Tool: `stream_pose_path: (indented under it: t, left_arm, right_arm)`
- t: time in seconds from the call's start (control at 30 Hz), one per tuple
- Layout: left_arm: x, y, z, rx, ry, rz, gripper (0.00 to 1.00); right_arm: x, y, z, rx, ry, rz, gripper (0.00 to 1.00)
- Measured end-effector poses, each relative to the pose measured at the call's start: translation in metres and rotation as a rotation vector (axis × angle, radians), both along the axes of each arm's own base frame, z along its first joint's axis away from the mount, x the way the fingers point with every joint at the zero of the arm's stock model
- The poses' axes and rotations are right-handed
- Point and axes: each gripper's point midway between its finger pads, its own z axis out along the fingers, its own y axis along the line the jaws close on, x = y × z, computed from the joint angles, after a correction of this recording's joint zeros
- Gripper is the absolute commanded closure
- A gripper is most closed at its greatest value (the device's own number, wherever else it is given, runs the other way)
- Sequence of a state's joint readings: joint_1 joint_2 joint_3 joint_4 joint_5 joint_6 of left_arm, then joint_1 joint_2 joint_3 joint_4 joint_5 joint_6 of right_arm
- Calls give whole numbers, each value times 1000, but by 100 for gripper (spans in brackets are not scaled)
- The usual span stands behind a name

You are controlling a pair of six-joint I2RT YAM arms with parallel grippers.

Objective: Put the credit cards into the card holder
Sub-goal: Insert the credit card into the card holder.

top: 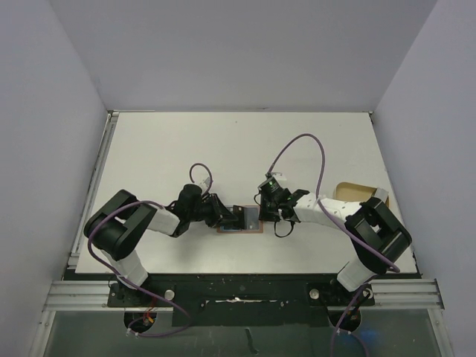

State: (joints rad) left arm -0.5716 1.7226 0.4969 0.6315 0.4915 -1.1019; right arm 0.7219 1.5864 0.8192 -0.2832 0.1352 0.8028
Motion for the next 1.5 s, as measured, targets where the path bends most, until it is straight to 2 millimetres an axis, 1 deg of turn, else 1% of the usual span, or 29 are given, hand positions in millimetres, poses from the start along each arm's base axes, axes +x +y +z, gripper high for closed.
stream_pose_path:
  t: [0.07, 0.13, 0.23, 0.47, 0.67, 0.93, 1.23, 1.37, 1.5]
  left_arm:
    - [0, 0, -2, 8, 0, 4, 75]
    - [-1, 0, -1, 17, -6, 4, 70]
    - [2, 1, 3, 40, -25, 2, 67]
    - [6, 7, 4, 104, -43, 16, 65]
    - [12, 6, 4, 161, -61, 14, 65]
    - [12, 6, 3, 211, -85, 15, 65]
    - [11, 1, 3, 204, -70, 39, 69]
    - [11, -5, 2, 185, -55, 48, 68]
    - [8, -9, 1, 191, -58, 49, 66]
  right_arm:
    - [0, 0, 0, 1, -1, -3, 82]
    - [0, 0, 0, 2, -1, -7, 82]
    - [-2, -2, 0, 1, 1, -10, 83]
    - [-5, -3, 1, 2, 2, -9, 83]
    - [-9, -6, 0, 5, 0, -8, 83]
    - [-11, -8, -1, 3, 1, -7, 85]
    - [-12, -8, -1, 8, -1, -11, 87]
    - [-12, -7, -1, 18, -6, -16, 87]
    - [-15, -5, -2, 24, -7, -14, 87]
